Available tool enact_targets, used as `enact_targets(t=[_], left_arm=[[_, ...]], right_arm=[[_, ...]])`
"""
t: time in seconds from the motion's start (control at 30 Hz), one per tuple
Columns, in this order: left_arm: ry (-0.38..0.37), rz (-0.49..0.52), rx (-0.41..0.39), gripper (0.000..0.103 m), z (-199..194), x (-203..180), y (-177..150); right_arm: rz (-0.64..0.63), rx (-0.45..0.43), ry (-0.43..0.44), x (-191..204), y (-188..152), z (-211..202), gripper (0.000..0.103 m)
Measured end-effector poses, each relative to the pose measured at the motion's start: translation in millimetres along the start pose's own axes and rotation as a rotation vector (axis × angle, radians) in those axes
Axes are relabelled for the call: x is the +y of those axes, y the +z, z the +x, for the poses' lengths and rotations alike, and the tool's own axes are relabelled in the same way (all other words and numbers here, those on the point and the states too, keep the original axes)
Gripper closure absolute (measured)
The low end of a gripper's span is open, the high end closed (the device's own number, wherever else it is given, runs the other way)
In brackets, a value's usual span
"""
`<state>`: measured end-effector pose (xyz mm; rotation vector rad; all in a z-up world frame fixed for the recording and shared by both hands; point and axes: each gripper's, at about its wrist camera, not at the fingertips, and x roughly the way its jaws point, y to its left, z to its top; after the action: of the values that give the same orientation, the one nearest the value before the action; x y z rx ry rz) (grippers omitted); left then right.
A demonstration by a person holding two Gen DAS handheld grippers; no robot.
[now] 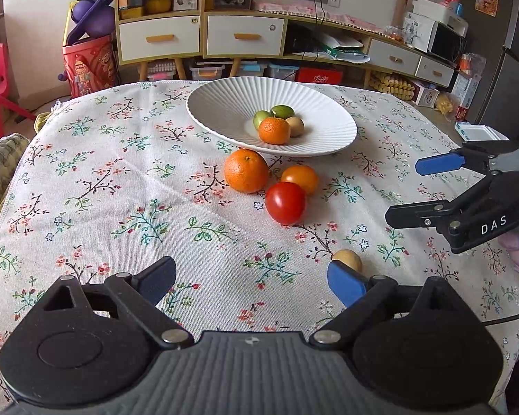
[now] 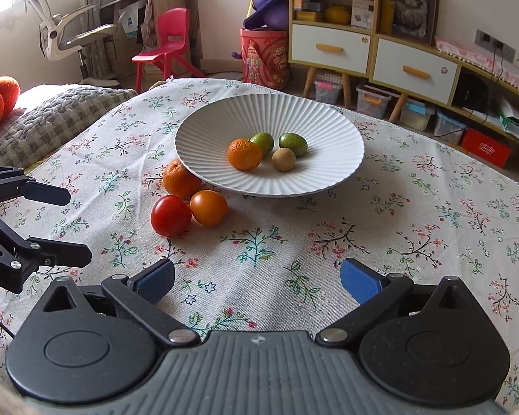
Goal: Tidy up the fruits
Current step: 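Withdraw both tools and move the left tool toward the small potato, then close the left tool on the small yellowish potato and lift it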
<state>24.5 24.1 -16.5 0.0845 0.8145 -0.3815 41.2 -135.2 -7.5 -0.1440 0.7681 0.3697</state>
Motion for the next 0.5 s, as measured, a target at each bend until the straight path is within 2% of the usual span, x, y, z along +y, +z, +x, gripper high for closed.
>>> enact_targets(t=[0.13, 0.3, 0.47, 0.5], left_arm=[[-0.064, 0.021, 0.023, 0.03, 4.8, -14.1, -2.9], [-0.103, 0.041, 0.028, 0.045, 10.3, -25.7, -4.5], [-0.148, 0.038, 0.052, 0.068, 18.9, -32.3, -3.5], [-0.155, 0.04, 0.056, 0.069, 21.1, -35.4, -3.1]], right_arm=[[-0.049, 0.015, -0.017, 2.9, -4.0, 2.2, 0.001], [-0.03, 0.018, -0.019, -0.3, -5.1, 2.9, 0.001], [-0.041, 0.018, -0.02, 0.0, -7.5, 2.3, 0.001], [-0.043, 0.019, -0.02, -0.1, -7.8, 2.3, 0.001]])
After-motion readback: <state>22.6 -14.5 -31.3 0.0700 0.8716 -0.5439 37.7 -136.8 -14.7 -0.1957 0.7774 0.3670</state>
